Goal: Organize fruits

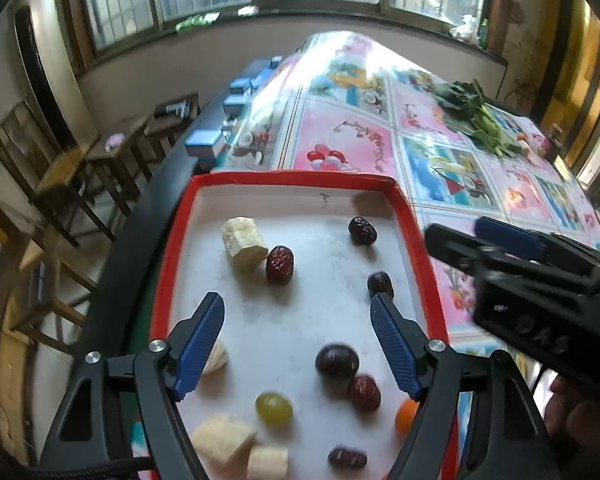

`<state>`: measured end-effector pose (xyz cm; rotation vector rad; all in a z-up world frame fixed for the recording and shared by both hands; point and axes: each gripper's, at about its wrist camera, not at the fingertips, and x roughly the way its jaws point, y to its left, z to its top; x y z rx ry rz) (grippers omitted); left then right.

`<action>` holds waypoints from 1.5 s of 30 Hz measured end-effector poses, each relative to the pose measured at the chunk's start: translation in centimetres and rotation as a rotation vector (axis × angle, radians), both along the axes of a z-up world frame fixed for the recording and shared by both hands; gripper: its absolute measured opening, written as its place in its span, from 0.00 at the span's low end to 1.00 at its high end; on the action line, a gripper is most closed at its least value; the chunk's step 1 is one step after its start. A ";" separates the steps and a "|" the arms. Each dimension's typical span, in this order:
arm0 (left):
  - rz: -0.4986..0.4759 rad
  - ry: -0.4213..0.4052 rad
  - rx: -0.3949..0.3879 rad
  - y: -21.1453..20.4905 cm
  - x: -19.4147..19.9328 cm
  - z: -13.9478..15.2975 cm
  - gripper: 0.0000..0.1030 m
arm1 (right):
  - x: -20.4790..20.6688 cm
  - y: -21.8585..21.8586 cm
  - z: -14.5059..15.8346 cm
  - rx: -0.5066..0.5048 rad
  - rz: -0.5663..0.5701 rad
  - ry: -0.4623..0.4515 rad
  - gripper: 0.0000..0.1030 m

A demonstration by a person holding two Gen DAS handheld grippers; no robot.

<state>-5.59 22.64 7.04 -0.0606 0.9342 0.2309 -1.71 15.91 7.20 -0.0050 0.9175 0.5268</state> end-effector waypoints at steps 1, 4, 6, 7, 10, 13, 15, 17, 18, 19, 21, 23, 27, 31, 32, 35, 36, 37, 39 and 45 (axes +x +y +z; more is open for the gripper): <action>-0.014 -0.004 0.025 -0.4 -0.5 0.3 0.74 | -0.9 -0.8 0.2 0.010 -0.011 -0.007 0.56; -0.055 -0.046 0.091 -1.7 -2.4 1.5 0.75 | -3.5 -2.9 0.4 0.015 -0.031 -0.026 0.57; -0.062 -0.062 0.121 -2.3 -3.5 2.2 0.77 | -5.4 -4.2 0.4 0.022 -0.037 -0.035 0.57; -0.072 -0.067 0.137 -2.8 -4.2 2.5 0.78 | -6.3 -4.7 0.4 0.011 -0.039 -0.042 0.57; -0.086 -0.073 0.158 -3.9 -5.9 2.9 0.78 | -8.4 -5.8 0.2 0.009 -0.021 -0.040 0.57; -0.067 -0.046 0.159 -4.9 -7.4 2.7 0.78 | -9.9 -6.3 -0.2 0.003 0.015 -0.029 0.57; -0.049 -0.029 0.148 -5.4 -8.3 2.5 0.78 | -10.7 -6.8 -0.5 -0.002 0.050 -0.022 0.57; -0.021 -0.016 0.139 -6.2 -9.3 2.0 0.78 | -11.5 -7.5 -0.9 -0.012 0.085 -0.018 0.57; 0.007 0.000 0.132 -6.7 -9.9 1.6 0.78 | -11.9 -8.0 -1.1 -0.014 0.102 -0.006 0.57; 0.021 0.016 0.124 -7.0 -10.2 1.3 0.78 | -12.4 -8.5 -1.2 -0.015 0.112 -0.001 0.57; 0.053 0.045 0.093 -7.9 -11.0 0.5 0.78 | -13.1 -9.4 -1.4 -0.013 0.142 0.005 0.57; 0.075 0.066 0.067 -8.8 -11.9 -0.2 0.78 | -13.9 -10.0 -1.7 -0.020 0.175 0.007 0.57; 0.105 0.086 0.012 -10.3 -13.4 -0.9 0.78 | -15.2 -10.6 -2.5 -0.036 0.240 0.018 0.57; 0.143 0.110 -0.052 -10.6 -14.6 -1.6 0.78 | -15.7 -11.2 -3.1 -0.032 0.264 0.040 0.57; 0.153 0.116 -0.071 -10.5 -14.8 -1.7 0.78 | -15.9 -11.4 -3.1 -0.028 0.267 0.037 0.57; 0.194 0.140 -0.081 -10.2 -15.4 -1.9 0.78 | -16.3 -11.6 -3.1 -0.028 0.278 0.034 0.57; 0.203 0.143 -0.084 -10.2 -15.5 -1.9 0.78 | -16.4 -11.7 -3.0 -0.027 0.280 0.032 0.57; 0.211 0.142 -0.087 -10.1 -15.6 -1.9 0.78 | -16.6 -11.8 -3.1 -0.025 0.284 0.033 0.57; 0.231 0.138 -0.093 -10.0 -16.0 -1.7 0.78 | -16.7 -11.8 -3.1 -0.025 0.289 0.035 0.57; 0.265 0.139 -0.097 -9.6 -16.4 -1.6 0.78 | -17.0 -11.9 -2.9 -0.014 0.297 0.031 0.57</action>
